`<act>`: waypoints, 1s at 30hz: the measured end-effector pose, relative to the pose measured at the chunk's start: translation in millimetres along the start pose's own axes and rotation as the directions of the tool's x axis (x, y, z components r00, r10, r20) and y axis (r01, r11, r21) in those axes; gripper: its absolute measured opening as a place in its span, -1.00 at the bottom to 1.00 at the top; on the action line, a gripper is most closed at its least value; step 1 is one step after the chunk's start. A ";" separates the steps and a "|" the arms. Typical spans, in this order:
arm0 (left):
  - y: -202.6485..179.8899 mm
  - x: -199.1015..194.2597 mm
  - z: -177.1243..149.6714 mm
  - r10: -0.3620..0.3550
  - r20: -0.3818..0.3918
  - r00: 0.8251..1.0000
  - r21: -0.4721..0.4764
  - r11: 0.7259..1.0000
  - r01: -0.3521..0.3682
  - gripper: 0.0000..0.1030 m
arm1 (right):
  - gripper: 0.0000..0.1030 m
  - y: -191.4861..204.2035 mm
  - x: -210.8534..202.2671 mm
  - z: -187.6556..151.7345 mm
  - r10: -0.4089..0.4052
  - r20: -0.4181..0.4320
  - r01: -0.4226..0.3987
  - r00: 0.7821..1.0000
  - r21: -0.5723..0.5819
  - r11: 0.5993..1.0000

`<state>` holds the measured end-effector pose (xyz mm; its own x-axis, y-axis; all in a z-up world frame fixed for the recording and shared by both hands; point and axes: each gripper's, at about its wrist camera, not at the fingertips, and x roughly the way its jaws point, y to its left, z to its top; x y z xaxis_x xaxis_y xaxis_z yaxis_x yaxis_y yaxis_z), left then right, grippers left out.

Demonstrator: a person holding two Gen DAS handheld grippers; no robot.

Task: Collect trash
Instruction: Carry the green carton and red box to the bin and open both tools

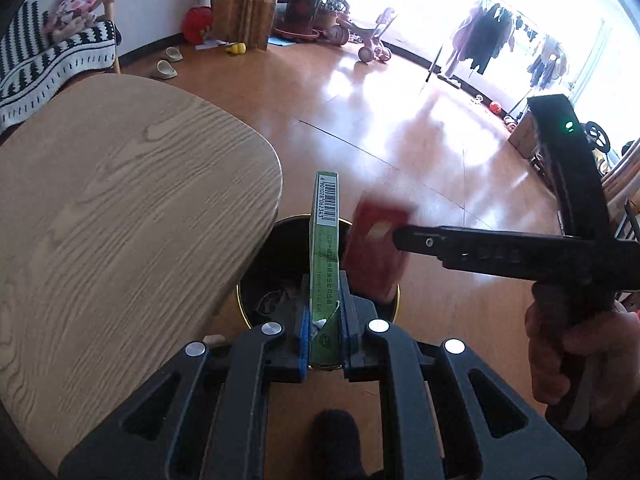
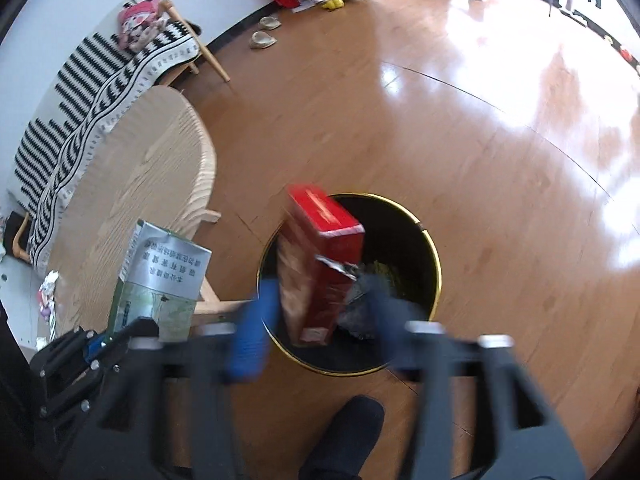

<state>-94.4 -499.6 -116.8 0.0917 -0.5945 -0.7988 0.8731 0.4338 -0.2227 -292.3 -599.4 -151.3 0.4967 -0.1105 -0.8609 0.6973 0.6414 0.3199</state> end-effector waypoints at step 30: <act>110.6 -129.4 -24.7 0.235 0.175 0.956 -0.148 0.966 -0.211 0.70 | 0.65 146.8 -28.7 -2.0 0.109 0.107 -0.084 0.988 -0.216 0.973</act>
<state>-21.5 -358.0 -51.8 0.3766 -0.5849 -0.7184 0.7538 0.6442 -0.1294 -205.2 -500.6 -80.5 0.6222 -0.1202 -0.7736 0.5250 0.7971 0.2983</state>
